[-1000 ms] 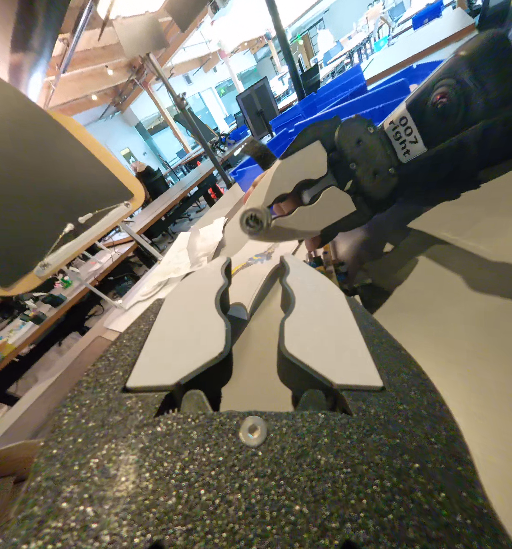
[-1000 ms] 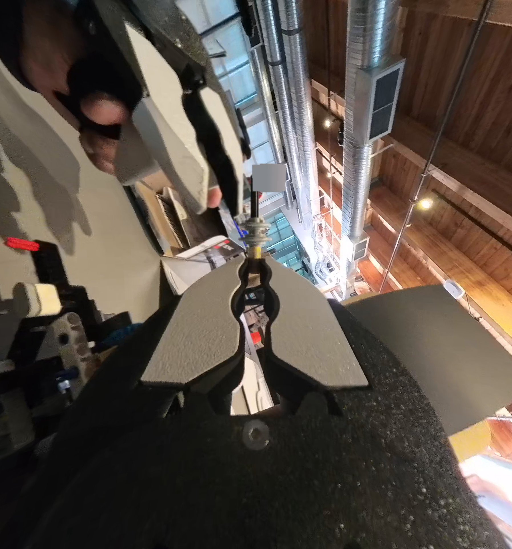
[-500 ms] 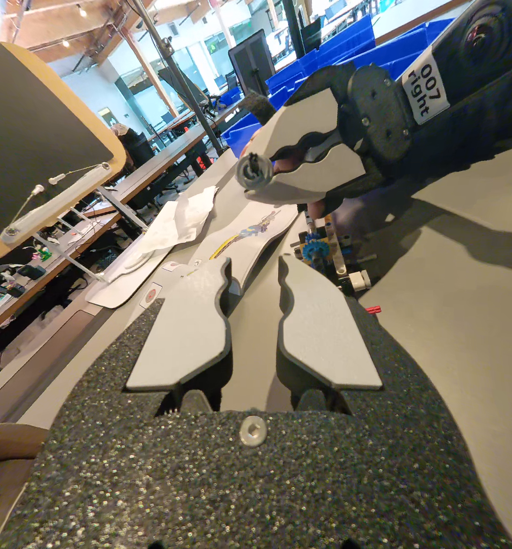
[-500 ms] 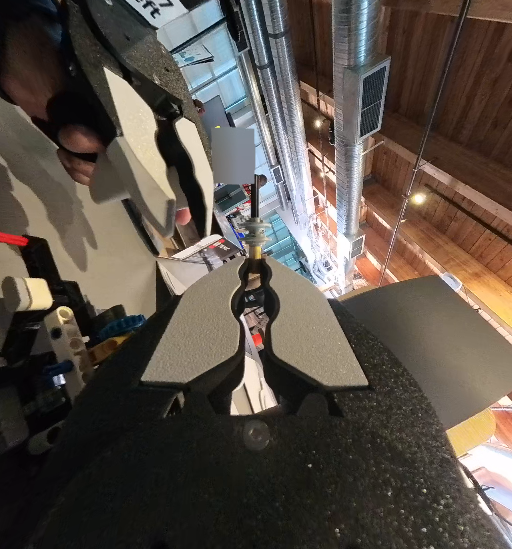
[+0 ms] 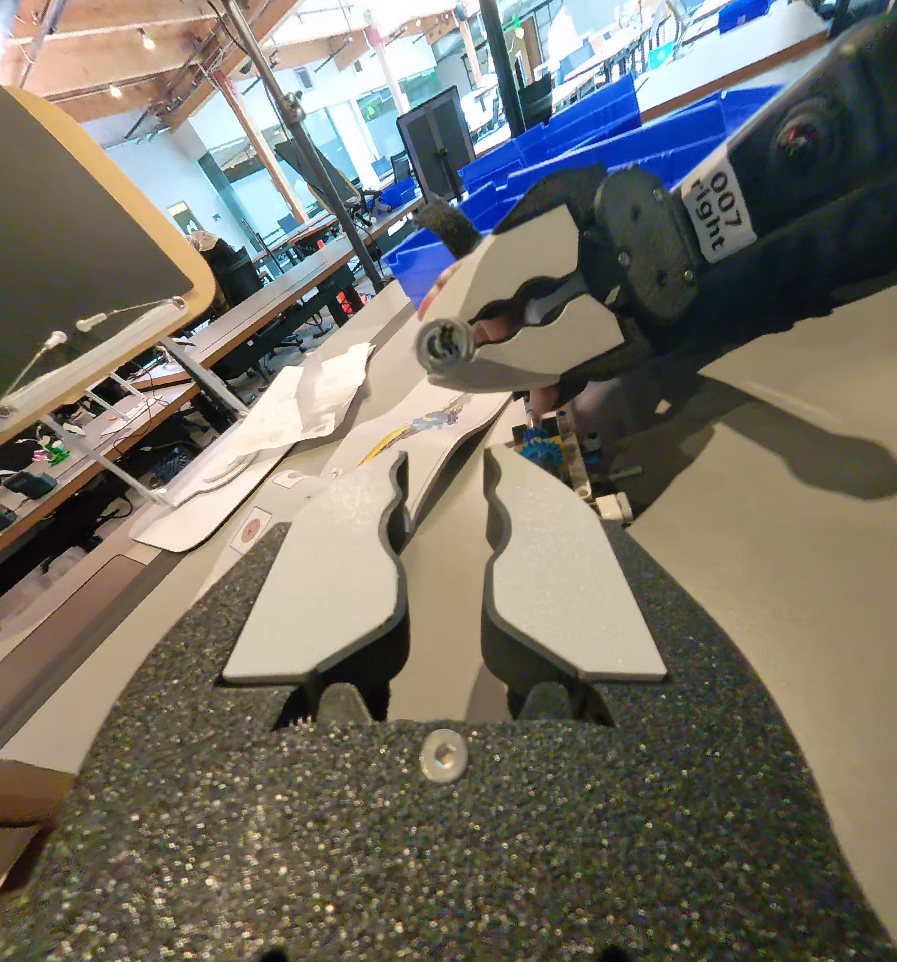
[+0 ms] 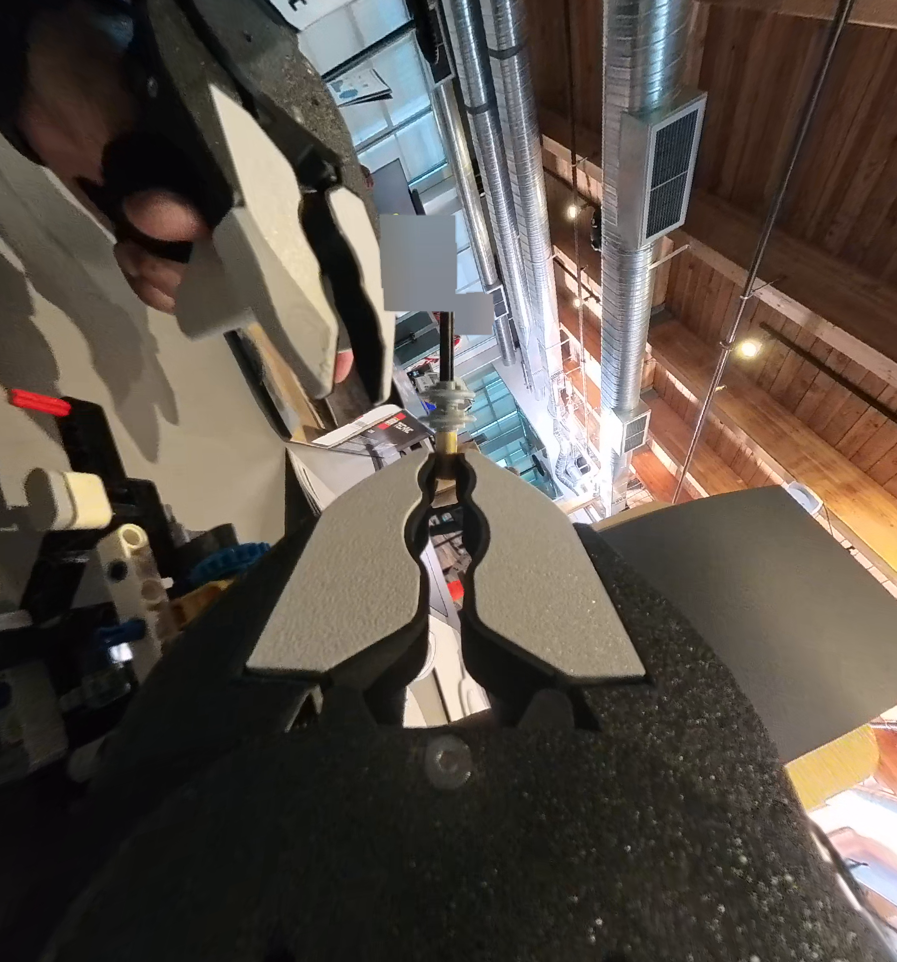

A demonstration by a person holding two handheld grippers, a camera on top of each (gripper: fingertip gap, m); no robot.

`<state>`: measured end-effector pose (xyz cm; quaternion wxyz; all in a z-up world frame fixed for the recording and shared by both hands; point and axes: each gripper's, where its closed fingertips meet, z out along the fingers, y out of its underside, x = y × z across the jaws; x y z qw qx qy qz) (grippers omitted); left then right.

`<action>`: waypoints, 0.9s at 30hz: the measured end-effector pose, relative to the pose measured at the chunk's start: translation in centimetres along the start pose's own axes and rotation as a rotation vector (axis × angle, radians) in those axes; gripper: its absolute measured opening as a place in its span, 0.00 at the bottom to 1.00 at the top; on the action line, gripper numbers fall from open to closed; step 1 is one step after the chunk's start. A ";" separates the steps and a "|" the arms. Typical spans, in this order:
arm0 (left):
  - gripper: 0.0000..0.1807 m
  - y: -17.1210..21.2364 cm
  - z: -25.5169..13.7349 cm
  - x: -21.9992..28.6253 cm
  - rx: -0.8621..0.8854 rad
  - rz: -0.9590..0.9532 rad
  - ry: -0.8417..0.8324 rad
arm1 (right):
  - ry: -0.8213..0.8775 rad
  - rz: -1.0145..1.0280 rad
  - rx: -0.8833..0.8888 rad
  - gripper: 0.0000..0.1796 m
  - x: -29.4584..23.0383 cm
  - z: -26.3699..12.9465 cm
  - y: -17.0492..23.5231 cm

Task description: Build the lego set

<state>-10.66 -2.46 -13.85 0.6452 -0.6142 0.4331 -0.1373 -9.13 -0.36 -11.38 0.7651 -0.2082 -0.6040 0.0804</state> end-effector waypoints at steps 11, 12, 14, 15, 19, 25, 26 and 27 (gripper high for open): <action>0.13 -2.3 -0.6 0.2 0.135 -0.150 0.040 | -0.034 -0.016 -0.027 0.04 -0.8 0.2 0.5; 0.13 -2.5 -0.7 0.2 0.143 -0.160 0.038 | -0.036 -0.017 -0.029 0.04 -0.8 0.3 0.5; 0.12 -2.5 -0.7 0.0 0.144 -0.173 0.031 | -0.040 -0.016 -0.035 0.04 -0.9 0.3 0.5; 0.12 -2.5 -0.7 -0.1 0.143 -0.180 0.030 | -0.042 -0.017 -0.039 0.04 -0.9 0.3 0.6; 0.10 -2.6 -0.7 -0.1 0.145 -0.211 0.028 | -0.056 -0.037 -0.049 0.04 -1.1 0.4 0.5; 0.08 -2.6 -0.6 -0.2 0.148 -0.237 0.023 | -0.078 -0.044 -0.056 0.04 -1.3 0.5 0.2; 0.08 -2.7 -0.6 -0.1 0.148 -0.237 0.023 | -0.081 -0.047 -0.058 0.04 -1.3 0.5 0.1; 0.08 -2.7 -0.6 -0.1 0.146 -0.238 0.022 | -0.085 -0.051 -0.059 0.04 -1.4 0.5 0.1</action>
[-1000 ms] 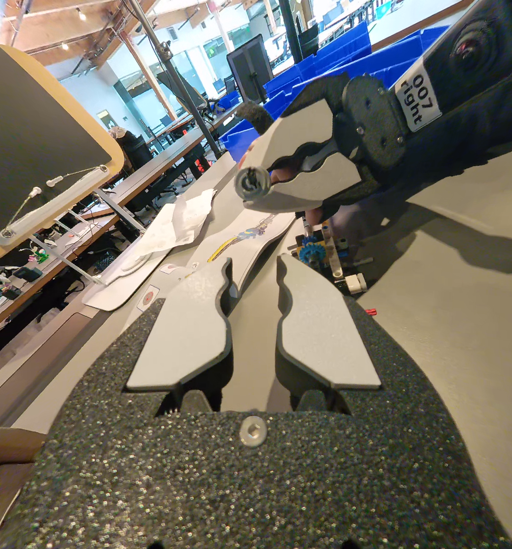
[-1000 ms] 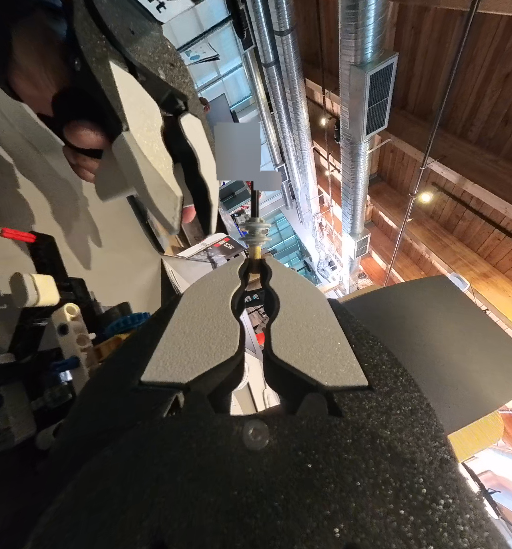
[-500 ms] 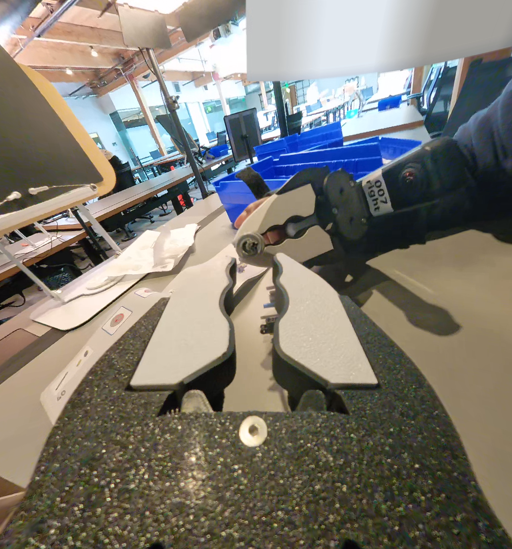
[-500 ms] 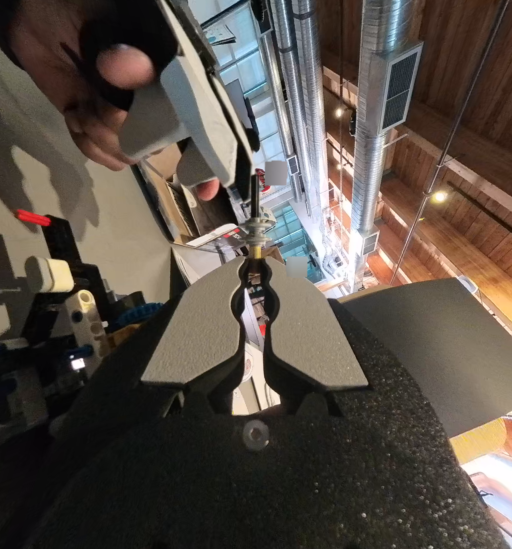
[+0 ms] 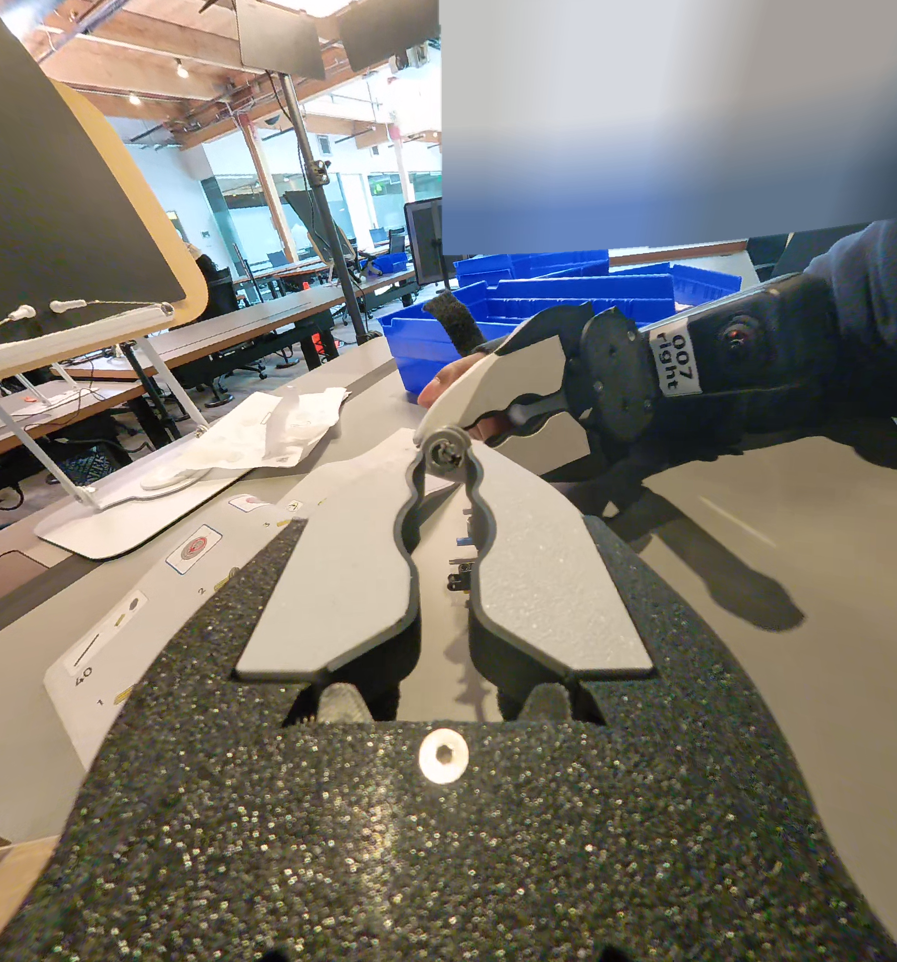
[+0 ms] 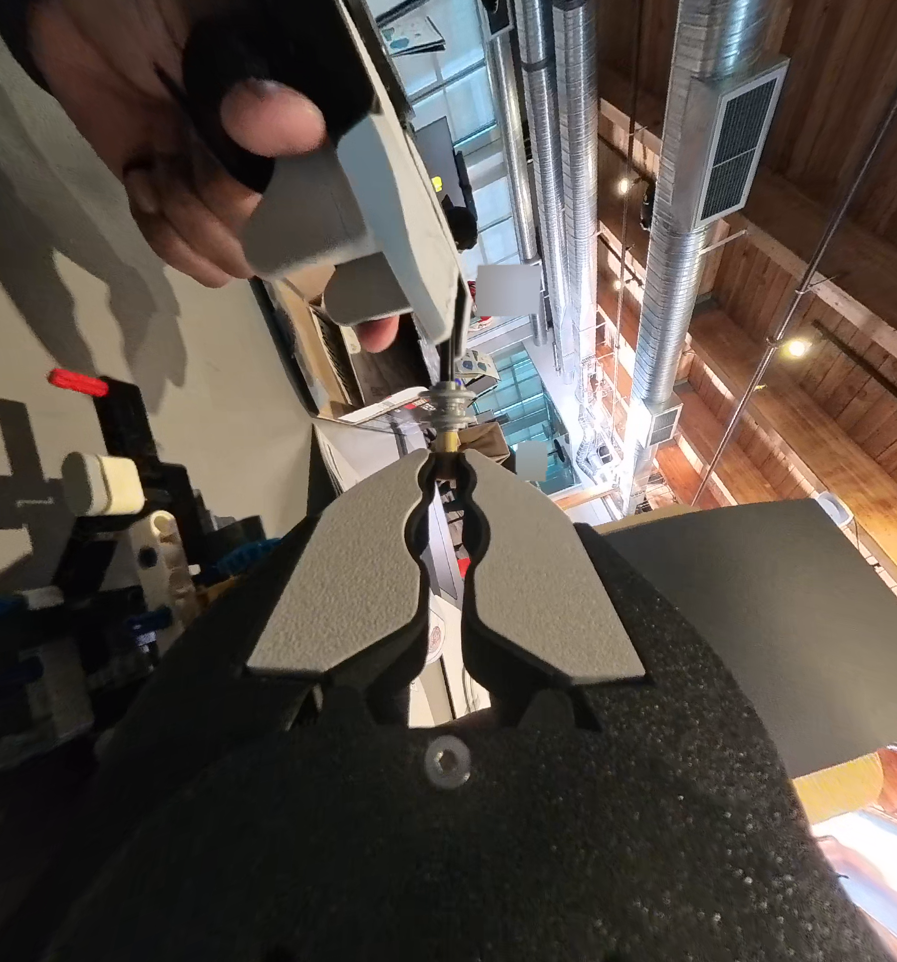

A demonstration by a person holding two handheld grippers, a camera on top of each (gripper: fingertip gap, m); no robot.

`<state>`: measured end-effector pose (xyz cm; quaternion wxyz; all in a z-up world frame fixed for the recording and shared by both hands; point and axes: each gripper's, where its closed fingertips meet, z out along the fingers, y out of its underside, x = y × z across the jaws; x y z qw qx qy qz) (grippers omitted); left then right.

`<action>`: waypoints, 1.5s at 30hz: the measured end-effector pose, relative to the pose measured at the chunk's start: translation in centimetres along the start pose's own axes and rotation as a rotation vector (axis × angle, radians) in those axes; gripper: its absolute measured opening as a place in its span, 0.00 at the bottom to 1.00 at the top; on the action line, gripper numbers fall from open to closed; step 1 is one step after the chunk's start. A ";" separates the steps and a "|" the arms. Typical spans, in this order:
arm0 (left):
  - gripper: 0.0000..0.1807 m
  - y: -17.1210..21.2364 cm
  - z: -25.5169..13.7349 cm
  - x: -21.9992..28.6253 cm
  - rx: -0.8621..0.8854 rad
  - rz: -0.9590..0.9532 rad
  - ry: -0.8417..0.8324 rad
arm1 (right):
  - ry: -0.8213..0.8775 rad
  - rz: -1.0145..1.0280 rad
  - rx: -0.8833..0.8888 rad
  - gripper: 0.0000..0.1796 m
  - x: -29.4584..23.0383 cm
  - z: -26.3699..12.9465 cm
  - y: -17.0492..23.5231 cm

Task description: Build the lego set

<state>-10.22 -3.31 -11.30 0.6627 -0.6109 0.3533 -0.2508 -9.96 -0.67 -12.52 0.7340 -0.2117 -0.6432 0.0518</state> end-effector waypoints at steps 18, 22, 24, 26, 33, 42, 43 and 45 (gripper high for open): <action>0.05 0.5 0.3 0.2 -0.039 0.013 -0.014 | -0.012 -0.065 -0.018 0.04 -0.3 0.0 -0.6; 0.04 0.7 0.3 0.2 -0.049 0.018 -0.017 | -0.013 -0.074 -0.022 0.04 -0.3 -0.1 -0.7; 0.04 0.7 0.4 0.2 -0.051 0.020 -0.017 | -0.013 -0.085 -0.023 0.04 -0.4 -0.1 -0.8; 0.04 0.8 0.4 0.2 -0.055 0.021 -0.018 | -0.013 -0.098 -0.022 0.04 -0.4 -0.1 -1.0; 0.02 0.6 0.2 0.2 -0.039 0.038 -0.021 | -0.001 -0.113 -0.018 0.04 -0.2 -0.3 -1.5; 0.02 0.9 -0.1 -0.5 -0.032 0.086 -0.041 | 0.023 0.126 -0.119 0.05 1.4 -2.5 -0.5; 0.02 1.0 -0.1 -0.6 -0.034 0.093 -0.040 | 0.021 0.184 -0.133 0.05 1.3 -3.1 -0.3; 0.02 1.4 0.0 -0.6 -0.042 0.105 -0.033 | 0.011 0.271 -0.165 0.05 1.0 -4.2 0.0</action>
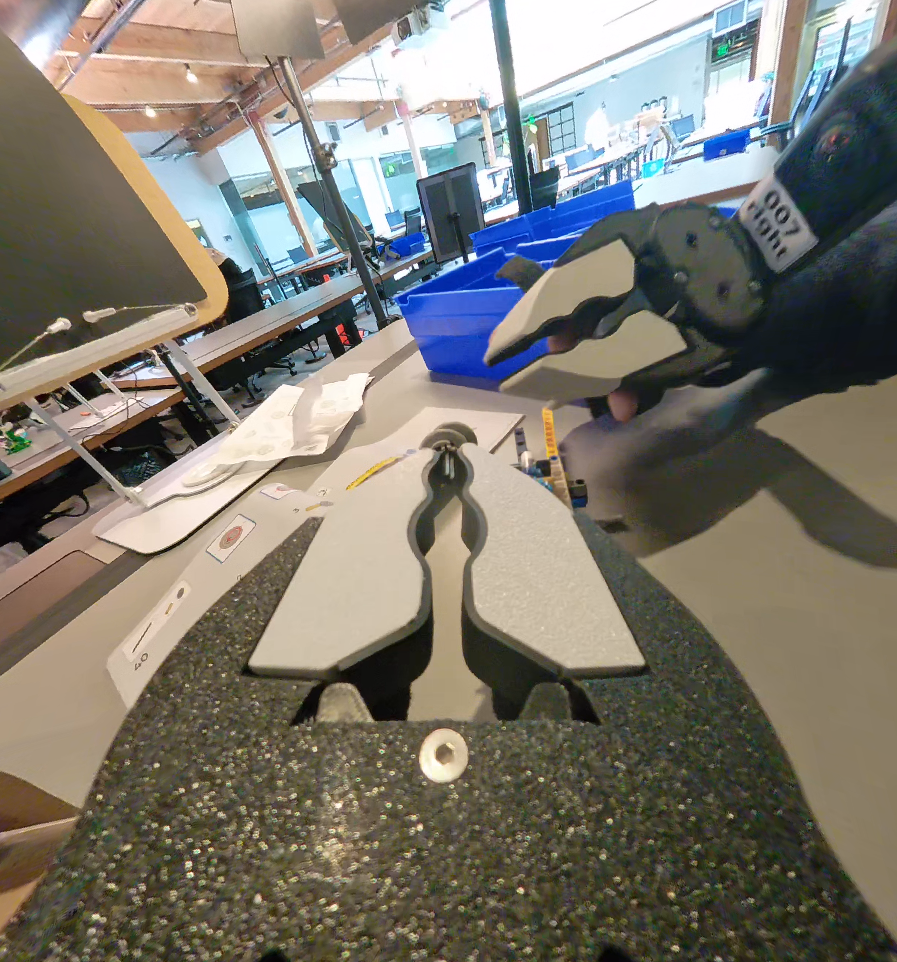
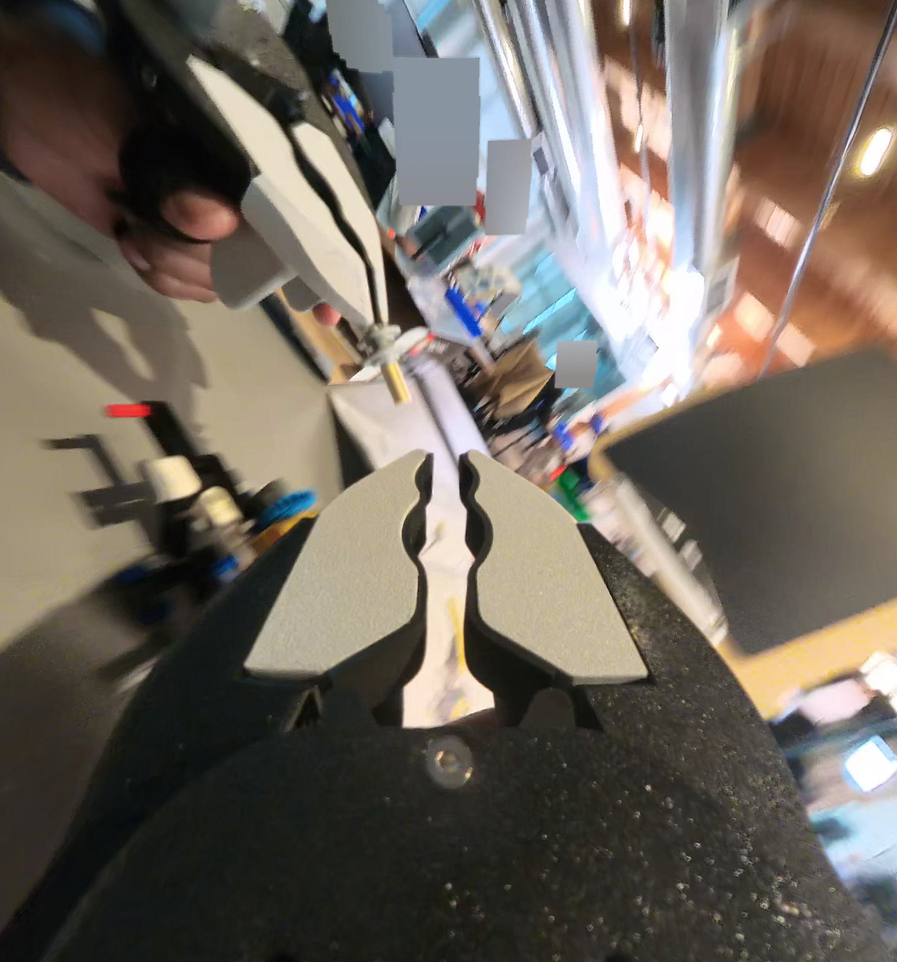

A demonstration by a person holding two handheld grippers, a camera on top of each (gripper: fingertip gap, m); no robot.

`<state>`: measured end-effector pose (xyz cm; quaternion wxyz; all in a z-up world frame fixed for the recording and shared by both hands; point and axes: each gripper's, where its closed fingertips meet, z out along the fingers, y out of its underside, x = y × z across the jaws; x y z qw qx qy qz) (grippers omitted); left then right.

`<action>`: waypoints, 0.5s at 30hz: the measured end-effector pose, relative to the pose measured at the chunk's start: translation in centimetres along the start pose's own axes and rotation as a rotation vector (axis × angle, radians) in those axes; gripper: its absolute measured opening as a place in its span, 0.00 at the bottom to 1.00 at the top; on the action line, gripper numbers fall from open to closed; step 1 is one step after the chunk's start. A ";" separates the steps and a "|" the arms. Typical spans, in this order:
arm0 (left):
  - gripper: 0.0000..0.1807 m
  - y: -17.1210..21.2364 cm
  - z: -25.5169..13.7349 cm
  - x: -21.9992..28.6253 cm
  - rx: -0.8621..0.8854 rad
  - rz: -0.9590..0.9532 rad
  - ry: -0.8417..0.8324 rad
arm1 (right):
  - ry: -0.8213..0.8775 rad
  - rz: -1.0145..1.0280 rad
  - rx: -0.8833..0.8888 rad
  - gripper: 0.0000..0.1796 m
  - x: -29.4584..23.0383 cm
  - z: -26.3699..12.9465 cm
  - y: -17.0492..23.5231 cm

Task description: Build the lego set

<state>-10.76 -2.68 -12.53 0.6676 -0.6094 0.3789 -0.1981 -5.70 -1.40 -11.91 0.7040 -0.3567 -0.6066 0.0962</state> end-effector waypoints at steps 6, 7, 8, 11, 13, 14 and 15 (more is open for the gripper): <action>0.02 1.5 0.1 0.3 -0.014 0.080 0.045 | -0.134 0.325 -0.121 0.05 -2.2 -1.8 2.3; 0.02 1.7 0.1 0.3 -0.014 0.086 0.053 | -0.159 0.394 -0.130 0.05 -2.5 -1.9 2.5; 0.02 1.9 0.1 0.3 -0.011 0.086 0.063 | -0.182 0.457 -0.139 0.06 -2.7 -1.9 2.7; 0.02 2.2 0.0 0.3 0.003 0.087 0.086 | -0.228 0.587 -0.151 0.07 -3.2 -2.1 3.0; 0.02 2.2 -0.1 0.3 0.014 0.100 0.091 | -0.234 0.619 -0.158 0.08 -3.2 -2.3 3.2; 0.02 2.2 -0.1 0.3 0.013 0.108 0.091 | -0.238 0.632 -0.156 0.08 -3.1 -2.4 3.2; 0.02 2.2 -0.1 0.2 0.013 0.114 0.091 | -0.240 0.644 -0.158 0.08 -3.1 -2.6 3.3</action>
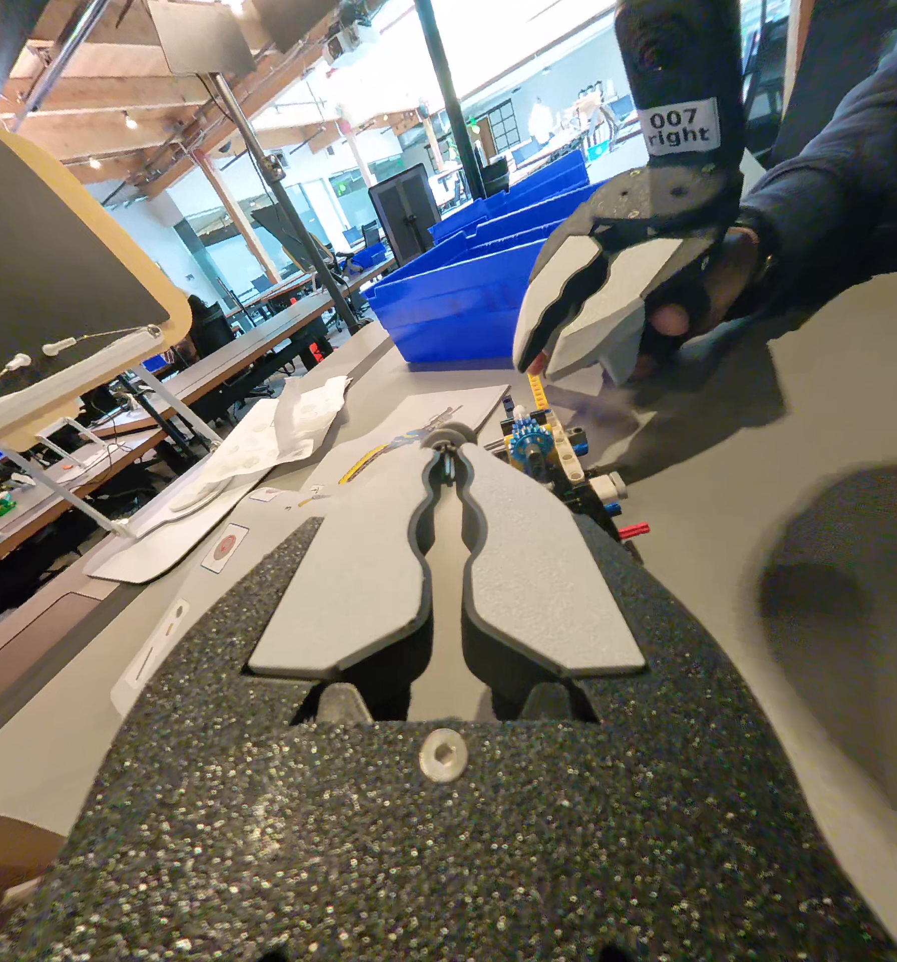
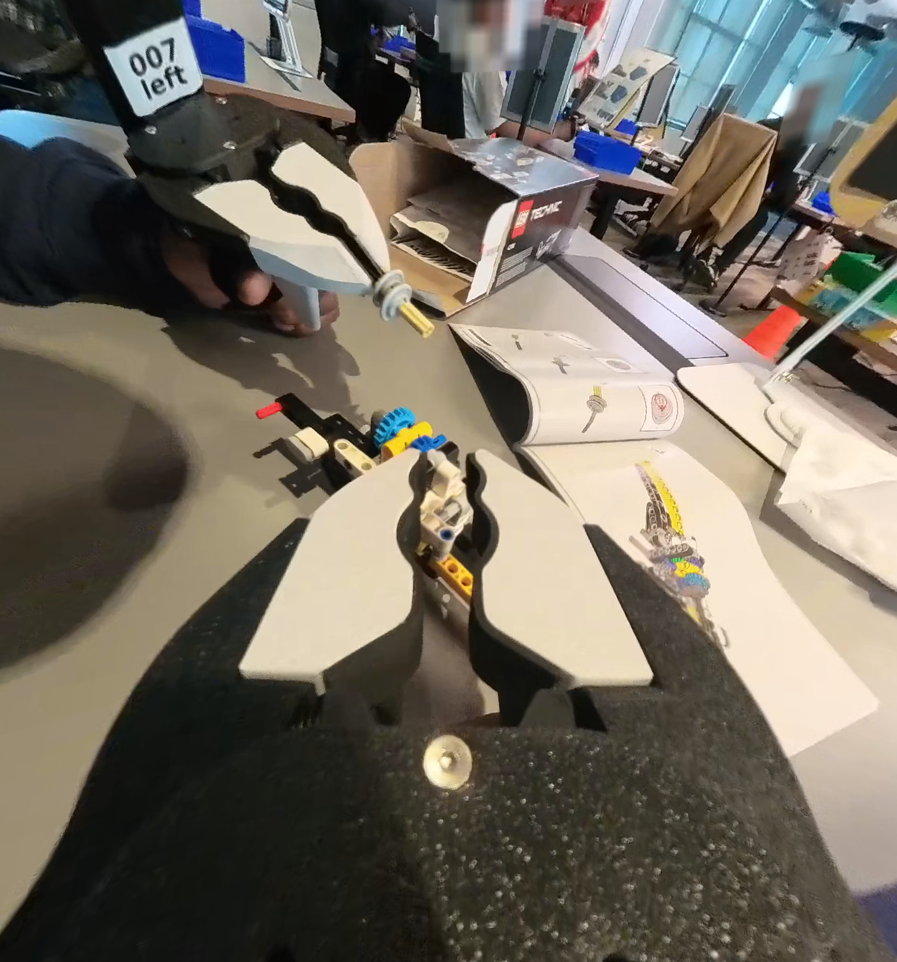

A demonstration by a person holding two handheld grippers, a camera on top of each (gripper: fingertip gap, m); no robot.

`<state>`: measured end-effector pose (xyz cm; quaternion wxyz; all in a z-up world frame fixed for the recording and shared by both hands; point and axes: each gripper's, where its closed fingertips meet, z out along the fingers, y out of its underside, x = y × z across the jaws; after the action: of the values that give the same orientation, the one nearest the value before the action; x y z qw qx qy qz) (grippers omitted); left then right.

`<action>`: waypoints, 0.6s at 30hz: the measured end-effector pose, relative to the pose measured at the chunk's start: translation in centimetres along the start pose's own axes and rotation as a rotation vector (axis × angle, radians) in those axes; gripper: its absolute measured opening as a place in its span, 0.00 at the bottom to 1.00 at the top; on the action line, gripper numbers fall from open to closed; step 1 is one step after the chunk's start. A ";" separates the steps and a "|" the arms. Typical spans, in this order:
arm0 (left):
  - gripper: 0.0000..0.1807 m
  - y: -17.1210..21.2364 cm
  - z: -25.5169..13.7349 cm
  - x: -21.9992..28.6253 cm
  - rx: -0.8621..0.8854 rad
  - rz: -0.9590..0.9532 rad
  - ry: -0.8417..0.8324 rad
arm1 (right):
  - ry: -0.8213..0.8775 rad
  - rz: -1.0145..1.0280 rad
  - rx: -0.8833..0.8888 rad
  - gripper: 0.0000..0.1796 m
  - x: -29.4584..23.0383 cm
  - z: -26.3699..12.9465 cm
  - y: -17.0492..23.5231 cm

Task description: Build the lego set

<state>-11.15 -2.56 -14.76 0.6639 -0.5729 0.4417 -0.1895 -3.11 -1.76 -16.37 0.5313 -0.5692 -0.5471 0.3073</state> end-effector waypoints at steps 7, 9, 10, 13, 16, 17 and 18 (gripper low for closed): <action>0.02 0.5 0.3 0.5 -0.039 0.040 0.015 | -0.018 0.051 -0.055 0.08 0.0 -0.1 0.8; 0.02 0.7 0.3 0.8 -0.053 0.053 0.024 | -0.026 0.066 -0.067 0.09 -0.1 0.0 1.0; 0.02 0.8 0.3 0.9 -0.058 0.055 0.028 | -0.028 0.074 -0.071 0.09 -0.1 0.1 1.0; 0.02 0.9 0.3 1.0 -0.068 0.051 0.034 | -0.039 0.101 -0.080 0.09 -0.2 0.2 1.1; 0.02 1.1 0.1 1.1 -0.087 0.049 0.044 | -0.046 0.116 -0.095 0.10 -0.3 0.4 1.3; 0.02 1.3 0.0 1.2 -0.099 0.052 0.048 | -0.049 0.121 -0.101 0.11 -0.3 0.5 1.3; 0.02 1.5 -0.1 1.3 -0.113 0.056 0.056 | -0.055 0.127 -0.103 0.11 -0.4 0.6 1.4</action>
<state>-10.89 -3.19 -16.60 0.6231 -0.5913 0.4859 -0.1614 -3.32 -1.77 -17.88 0.4655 -0.6207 -0.5395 0.3271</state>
